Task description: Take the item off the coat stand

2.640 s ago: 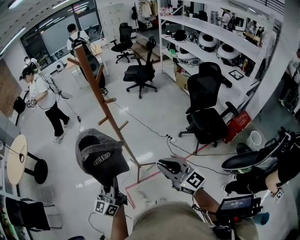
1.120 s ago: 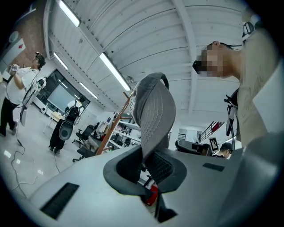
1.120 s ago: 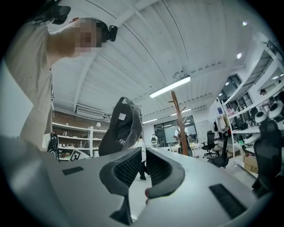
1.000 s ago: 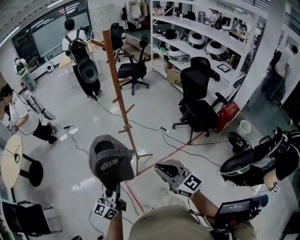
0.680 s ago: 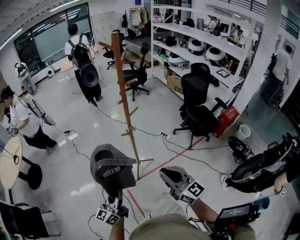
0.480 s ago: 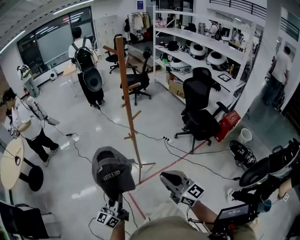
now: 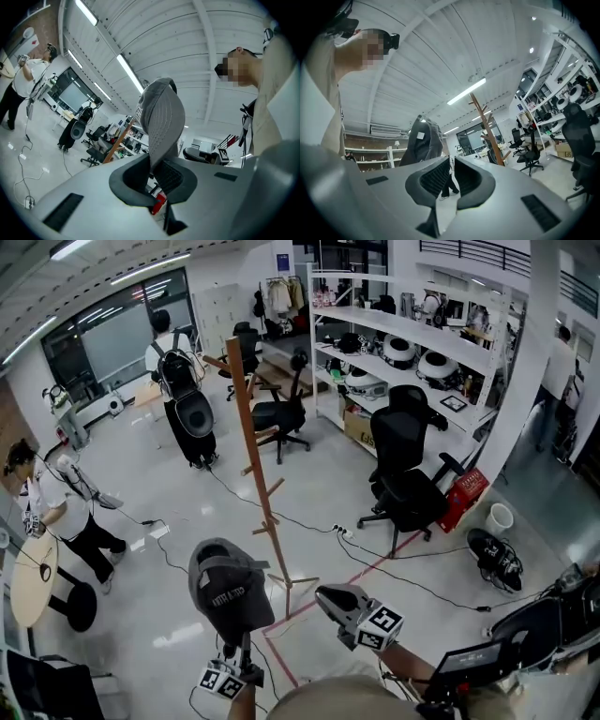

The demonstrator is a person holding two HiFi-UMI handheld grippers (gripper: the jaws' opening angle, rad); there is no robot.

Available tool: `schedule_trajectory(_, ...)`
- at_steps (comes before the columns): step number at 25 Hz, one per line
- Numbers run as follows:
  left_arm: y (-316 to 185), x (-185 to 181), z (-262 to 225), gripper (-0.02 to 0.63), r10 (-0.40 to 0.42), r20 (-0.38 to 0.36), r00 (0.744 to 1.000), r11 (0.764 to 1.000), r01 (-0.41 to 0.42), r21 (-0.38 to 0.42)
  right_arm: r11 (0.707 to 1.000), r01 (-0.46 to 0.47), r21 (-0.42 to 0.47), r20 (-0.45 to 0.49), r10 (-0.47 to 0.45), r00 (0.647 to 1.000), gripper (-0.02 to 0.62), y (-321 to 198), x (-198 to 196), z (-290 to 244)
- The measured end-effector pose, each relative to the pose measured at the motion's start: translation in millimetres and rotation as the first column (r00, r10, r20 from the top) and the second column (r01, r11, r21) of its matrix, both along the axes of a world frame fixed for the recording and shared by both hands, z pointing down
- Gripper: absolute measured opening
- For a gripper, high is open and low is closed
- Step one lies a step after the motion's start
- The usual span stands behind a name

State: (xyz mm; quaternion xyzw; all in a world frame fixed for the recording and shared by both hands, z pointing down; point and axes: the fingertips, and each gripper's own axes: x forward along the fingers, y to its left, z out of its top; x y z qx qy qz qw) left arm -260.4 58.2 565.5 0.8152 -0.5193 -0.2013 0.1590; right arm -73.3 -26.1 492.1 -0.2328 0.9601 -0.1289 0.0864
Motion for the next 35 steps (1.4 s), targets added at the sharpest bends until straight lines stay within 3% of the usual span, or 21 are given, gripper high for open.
schedule_trajectory(10,-22.0,47.1,-0.6,0.034,-0.002,-0.025,1.000,0.999,0.001,-0.036,1.000,-0.030,-0.001,-0.084,0.030,0.996,0.035,-23.9,49.5,15.0)
schedule_trajectory(15,-32.9,64.3,-8.2,0.034,-0.003,-0.015,1.000,1.000,0.002,-0.019,0.994,-0.101,0.046,-0.064,0.104,0.993,0.035,-40.0,74.7,1.7)
schedule_trajectory(21,-27.0,91.7,-3.8,0.034,0.013,-0.043,0.999,0.998,-0.015,-0.055,0.990,-0.139,-0.017,-0.027,0.139,0.990,0.035,-37.5,94.9,8.9)
schedule_trajectory(29,-31.5,118.8,-11.5,0.034,0.040,-0.068,0.997,0.997,-0.044,-0.056,0.995,-0.099,0.024,-0.058,0.101,0.993,0.037,-26.2,93.9,6.1)
schedule_trajectory(35,-37.6,140.7,-33.4,0.034,0.060,-0.072,0.996,0.998,-0.060,0.007,0.993,-0.098,0.071,-0.051,0.102,0.993,0.075,-24.0,114.7,-6.5)
